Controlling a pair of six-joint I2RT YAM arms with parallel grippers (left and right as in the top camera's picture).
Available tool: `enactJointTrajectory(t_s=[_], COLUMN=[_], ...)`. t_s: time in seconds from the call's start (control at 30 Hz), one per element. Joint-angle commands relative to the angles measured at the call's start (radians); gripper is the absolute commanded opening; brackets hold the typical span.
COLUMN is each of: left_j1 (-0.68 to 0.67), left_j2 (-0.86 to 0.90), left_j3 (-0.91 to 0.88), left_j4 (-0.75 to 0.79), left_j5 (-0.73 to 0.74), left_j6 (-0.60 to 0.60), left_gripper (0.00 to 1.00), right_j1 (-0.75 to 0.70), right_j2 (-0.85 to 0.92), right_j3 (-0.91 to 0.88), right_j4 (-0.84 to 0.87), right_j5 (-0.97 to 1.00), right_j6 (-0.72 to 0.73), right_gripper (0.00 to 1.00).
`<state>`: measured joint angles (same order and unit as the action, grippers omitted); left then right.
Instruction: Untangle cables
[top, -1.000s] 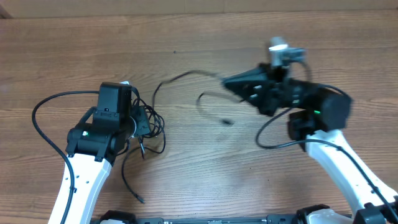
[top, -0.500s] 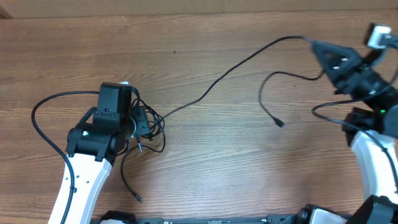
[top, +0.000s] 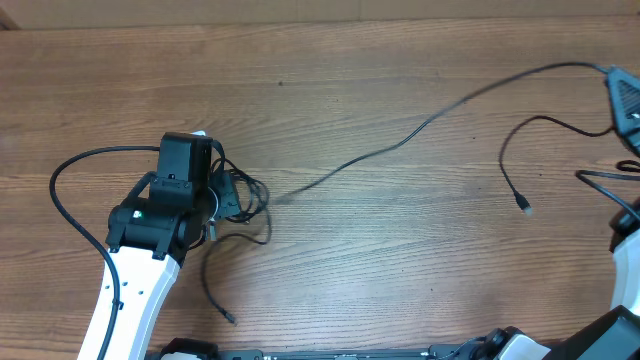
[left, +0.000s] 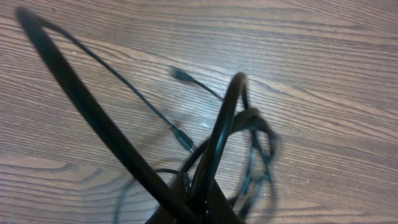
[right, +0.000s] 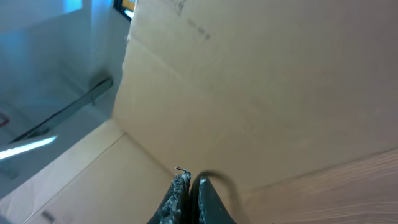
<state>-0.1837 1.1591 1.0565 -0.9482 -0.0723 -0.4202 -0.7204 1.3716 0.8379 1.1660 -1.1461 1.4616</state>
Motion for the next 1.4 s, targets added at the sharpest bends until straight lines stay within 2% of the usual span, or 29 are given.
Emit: enactJointTrajectory(t_s=[0.0, 0.4, 0.73, 0.93, 1.1, 1.23, 1.37], left_j1=[-0.006, -0.006, -0.007, -0.007, -0.007, -0.007, -0.007], left_j2=[0.0, 0.0, 0.0, 0.0, 0.0, 0.001, 0.013], left_j3=[0.018, 0.018, 0.018, 0.018, 0.018, 0.018, 0.018], left_j4=[0.002, 0.021, 0.026, 0.031, 0.04, 0.056, 0.063], left_j5=[-0.039, 0.032, 0.117, 0.125, 0.125, 0.126, 0.126], left_j6=[-0.011, -0.053, -0.057, -0.06, -0.061, -0.1, -0.142], left_gripper=[0.04, 0.04, 0.04, 0.04, 0.04, 0.04, 0.04], right_j1=[-0.068, -0.093, -0.008, 0.115, 0.186, 0.191, 0.186], right_j2=[-0.01, -0.008, 0.028, 0.144, 0.303, 0.438, 0.544], right_j3=[0.02, 0.02, 0.056, 0.265, 0.59, 0.805, 0.942], right_j4=[-0.002, -0.011, -0.248, -0.536, -0.895, -0.998, -0.999], right_j5=[0.011, -0.021, 0.125, 0.125, 0.173, 0.236, 0.338], right_j6=[-0.004, -0.054, -0.224, -0.41, -0.604, -0.613, -0.514], right_gripper=[0.04, 0.04, 0.04, 0.04, 0.04, 0.04, 0.04])
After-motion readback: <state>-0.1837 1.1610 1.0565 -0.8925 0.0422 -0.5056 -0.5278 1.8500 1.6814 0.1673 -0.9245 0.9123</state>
